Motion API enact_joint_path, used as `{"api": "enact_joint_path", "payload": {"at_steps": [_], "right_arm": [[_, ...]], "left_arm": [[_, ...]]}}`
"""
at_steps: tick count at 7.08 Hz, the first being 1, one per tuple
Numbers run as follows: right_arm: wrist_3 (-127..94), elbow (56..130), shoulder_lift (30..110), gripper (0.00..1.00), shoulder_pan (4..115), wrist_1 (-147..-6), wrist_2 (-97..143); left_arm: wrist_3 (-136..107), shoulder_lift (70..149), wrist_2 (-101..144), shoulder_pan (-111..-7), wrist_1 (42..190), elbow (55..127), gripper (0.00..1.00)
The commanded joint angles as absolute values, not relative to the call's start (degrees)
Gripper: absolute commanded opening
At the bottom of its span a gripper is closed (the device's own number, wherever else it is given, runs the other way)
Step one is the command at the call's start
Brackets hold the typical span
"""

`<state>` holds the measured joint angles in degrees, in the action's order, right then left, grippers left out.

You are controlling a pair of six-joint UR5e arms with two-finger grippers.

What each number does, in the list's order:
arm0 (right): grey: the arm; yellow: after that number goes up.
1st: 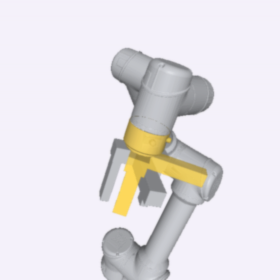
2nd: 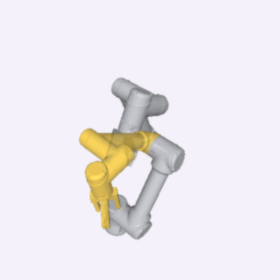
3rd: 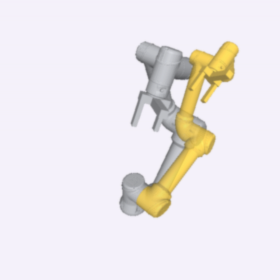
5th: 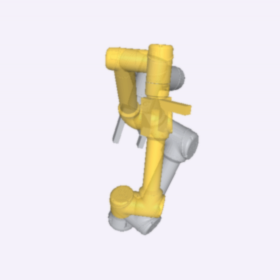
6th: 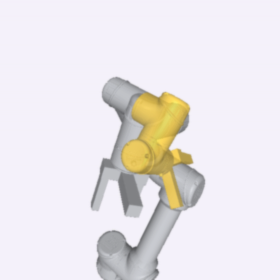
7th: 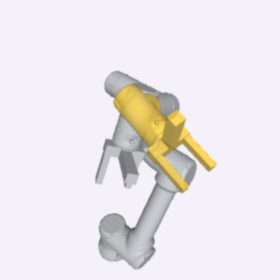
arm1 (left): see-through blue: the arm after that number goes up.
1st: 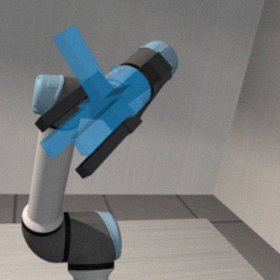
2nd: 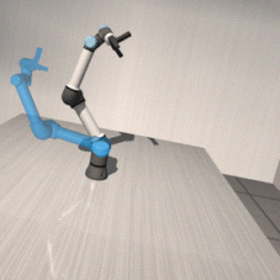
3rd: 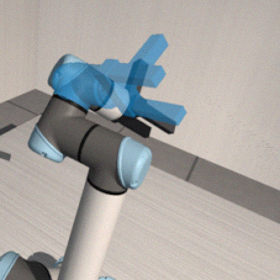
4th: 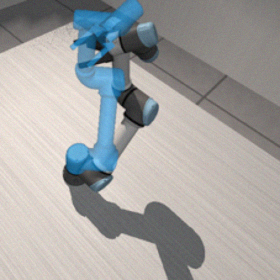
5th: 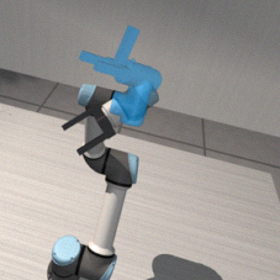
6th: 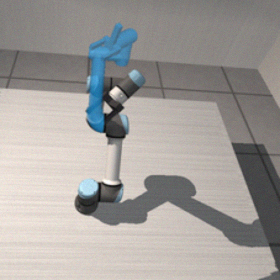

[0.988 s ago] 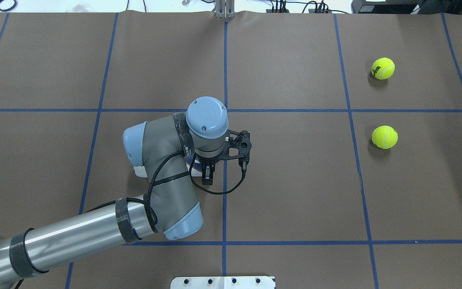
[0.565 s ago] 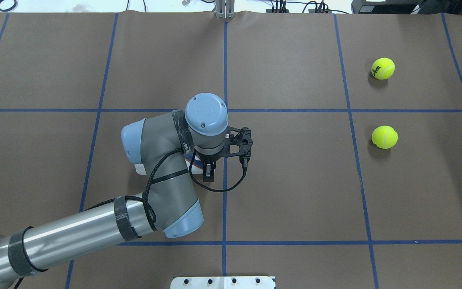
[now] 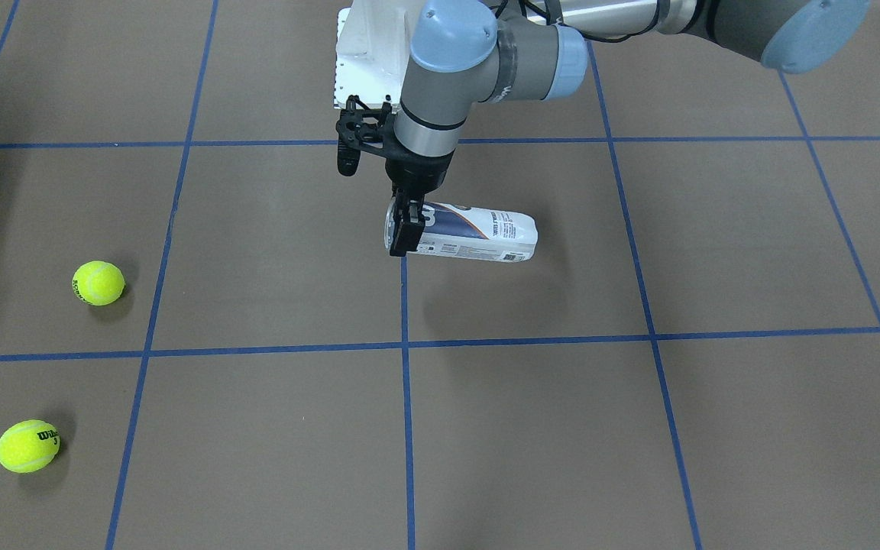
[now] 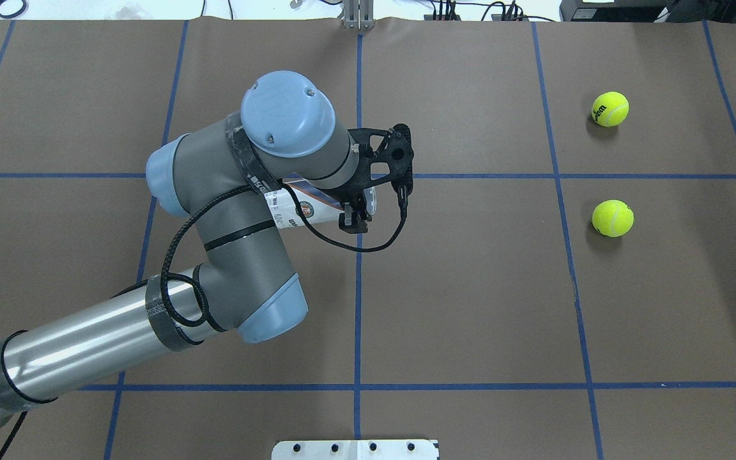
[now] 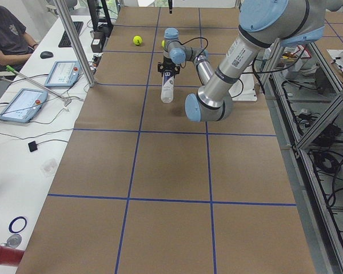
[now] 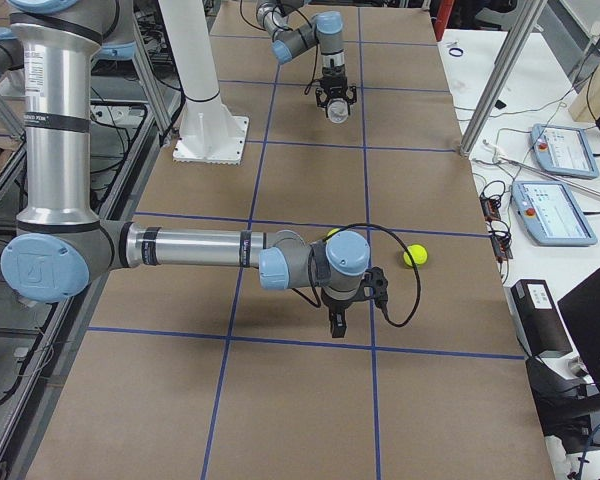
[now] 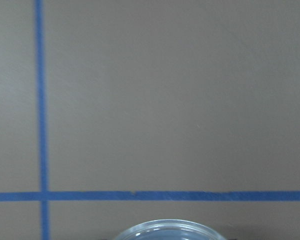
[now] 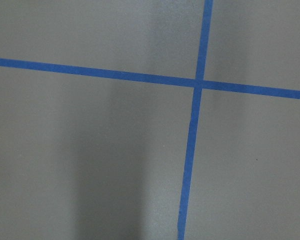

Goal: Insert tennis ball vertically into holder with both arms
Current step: 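Lift and rotate the can upright with the left gripper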

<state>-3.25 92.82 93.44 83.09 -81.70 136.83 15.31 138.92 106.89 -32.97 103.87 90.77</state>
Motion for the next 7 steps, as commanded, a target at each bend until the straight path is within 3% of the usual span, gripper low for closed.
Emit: {"api": "enact_joint_path", "payload": {"at_steps": [1, 5, 7], "right_arm": [[-3.34, 92.46, 92.2, 0.99, 83.06, -79.54, 136.94], [-3.16, 90.97, 89.91, 0.99, 83.06, -78.13, 136.93], [-3.25, 91.14, 89.47, 1.0, 83.06, -78.14, 137.02]], "left_arm": [[3.92, 137.82, 106.87, -34.1, 122.78, 89.66, 0.79], [-12.62, 129.4, 99.5, -34.28, 163.55, 84.66, 0.79], [-16.06, 126.13, 94.25, -33.84, 172.94, 84.46, 0.79]]}}
